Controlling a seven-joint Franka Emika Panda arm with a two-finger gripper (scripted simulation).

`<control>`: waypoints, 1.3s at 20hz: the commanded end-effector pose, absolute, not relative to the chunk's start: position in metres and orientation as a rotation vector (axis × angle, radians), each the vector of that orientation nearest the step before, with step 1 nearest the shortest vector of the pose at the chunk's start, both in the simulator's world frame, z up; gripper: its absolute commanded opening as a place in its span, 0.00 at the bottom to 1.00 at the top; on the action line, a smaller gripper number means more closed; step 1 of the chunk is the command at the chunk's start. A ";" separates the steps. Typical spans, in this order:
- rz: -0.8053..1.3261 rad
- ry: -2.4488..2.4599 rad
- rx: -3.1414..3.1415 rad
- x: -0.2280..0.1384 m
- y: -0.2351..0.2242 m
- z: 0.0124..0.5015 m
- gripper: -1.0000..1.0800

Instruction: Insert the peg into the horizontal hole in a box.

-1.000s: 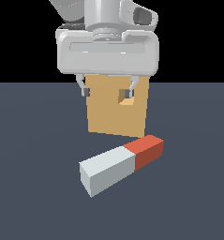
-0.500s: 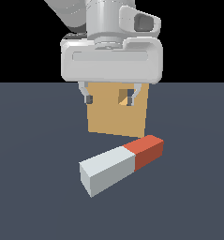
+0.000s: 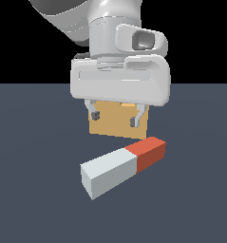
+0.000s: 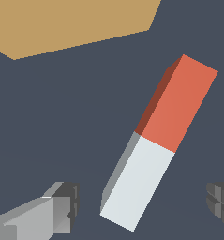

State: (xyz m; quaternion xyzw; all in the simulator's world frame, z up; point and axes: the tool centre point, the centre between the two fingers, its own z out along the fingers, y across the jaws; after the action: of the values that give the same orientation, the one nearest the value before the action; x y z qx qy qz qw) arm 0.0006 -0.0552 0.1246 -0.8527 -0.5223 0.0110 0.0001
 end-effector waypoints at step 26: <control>0.001 -0.973 -2.987 -0.002 -0.086 0.070 0.96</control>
State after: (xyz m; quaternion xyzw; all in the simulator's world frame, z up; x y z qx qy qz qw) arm -0.0016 -0.0866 0.0722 -0.9509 -0.3096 0.0001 -0.0002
